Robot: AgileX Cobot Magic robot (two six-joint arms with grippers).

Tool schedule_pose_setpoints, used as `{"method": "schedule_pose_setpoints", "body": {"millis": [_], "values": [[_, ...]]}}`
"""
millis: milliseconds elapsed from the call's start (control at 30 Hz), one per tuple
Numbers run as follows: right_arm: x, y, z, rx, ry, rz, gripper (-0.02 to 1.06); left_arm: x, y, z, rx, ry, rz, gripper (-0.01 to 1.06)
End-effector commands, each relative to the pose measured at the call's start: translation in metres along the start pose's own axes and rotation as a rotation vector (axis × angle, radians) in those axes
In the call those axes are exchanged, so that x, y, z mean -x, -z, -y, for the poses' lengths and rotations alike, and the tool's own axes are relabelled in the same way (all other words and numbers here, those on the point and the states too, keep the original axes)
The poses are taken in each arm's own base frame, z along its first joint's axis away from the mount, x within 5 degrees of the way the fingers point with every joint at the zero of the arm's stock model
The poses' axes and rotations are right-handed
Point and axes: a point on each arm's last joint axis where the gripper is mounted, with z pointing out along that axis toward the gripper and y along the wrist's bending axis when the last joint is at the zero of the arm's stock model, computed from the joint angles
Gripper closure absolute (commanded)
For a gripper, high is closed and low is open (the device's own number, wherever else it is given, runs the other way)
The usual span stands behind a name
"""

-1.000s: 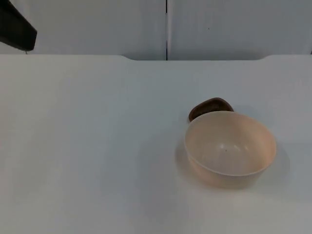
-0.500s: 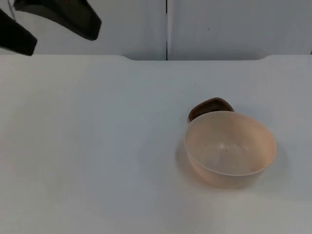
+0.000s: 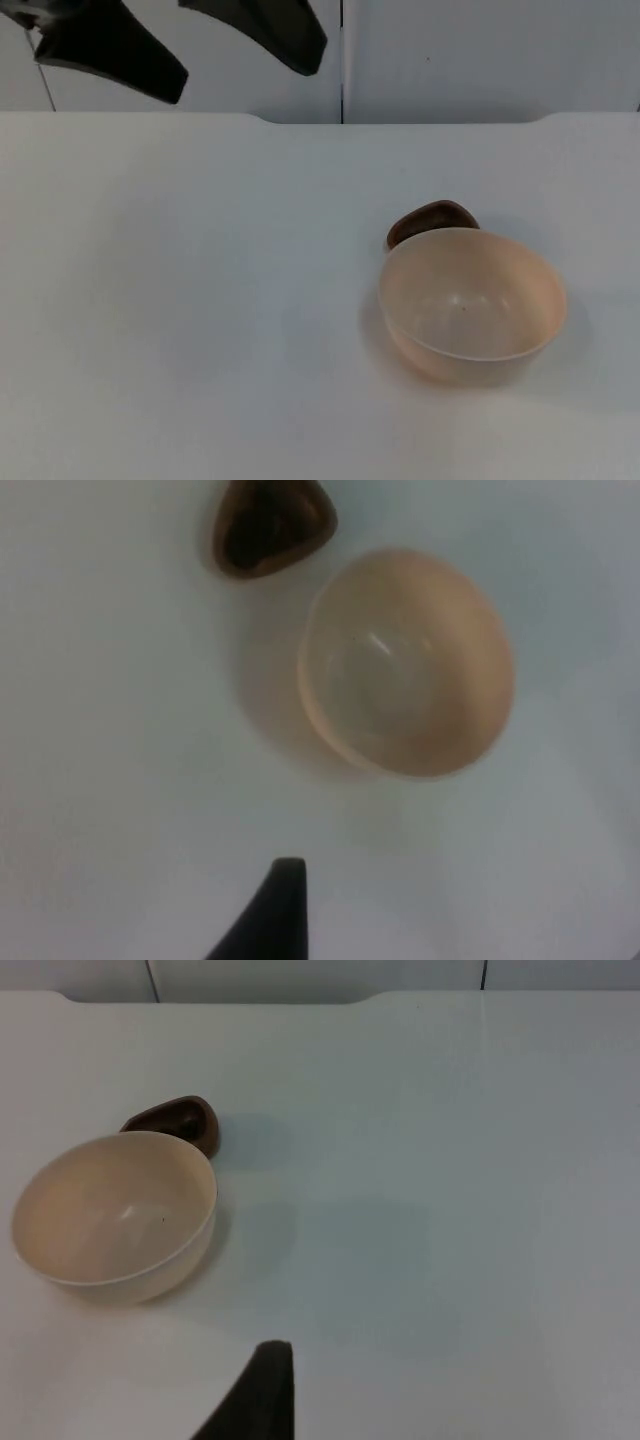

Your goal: Pick up the bowl with the left hand and pour the coffee beans from the cup into the bowl with the right hand.

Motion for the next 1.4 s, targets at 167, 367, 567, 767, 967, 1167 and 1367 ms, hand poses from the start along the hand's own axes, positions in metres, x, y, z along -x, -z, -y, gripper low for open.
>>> {"method": "schedule_pose_setpoints", "body": {"millis": [167,367,567,767,967,1167,1367], "values": [[-0.001,0.000,0.000,-0.011,0.007,-0.001,-0.01,0.013,-0.024,0.008,0.011,0.006,-0.035,0.00],[-0.001,0.000,0.000,-0.011,0.007,-0.001,-0.01,0.017,-0.048,0.011,0.053,-0.024,-0.049,0.00],[-0.001,0.000,0.000,-0.011,0.007,-0.001,-0.01,0.015,-0.080,0.014,0.065,-0.034,-0.084,0.00],[-0.001,0.000,0.000,-0.011,0.007,-0.001,-0.01,0.019,-0.113,0.012,0.137,-0.021,-0.144,0.00],[-0.001,0.000,0.000,-0.011,0.007,-0.001,-0.01,0.027,-0.133,0.011,0.190,0.021,-0.146,0.00],[-0.001,0.000,0.000,-0.011,0.007,-0.001,-0.01,0.028,-0.149,0.005,0.201,0.051,-0.145,0.00],[-0.001,0.000,0.000,-0.011,0.007,-0.001,-0.01,0.024,-0.168,-0.003,0.220,0.114,-0.165,0.00]]}}
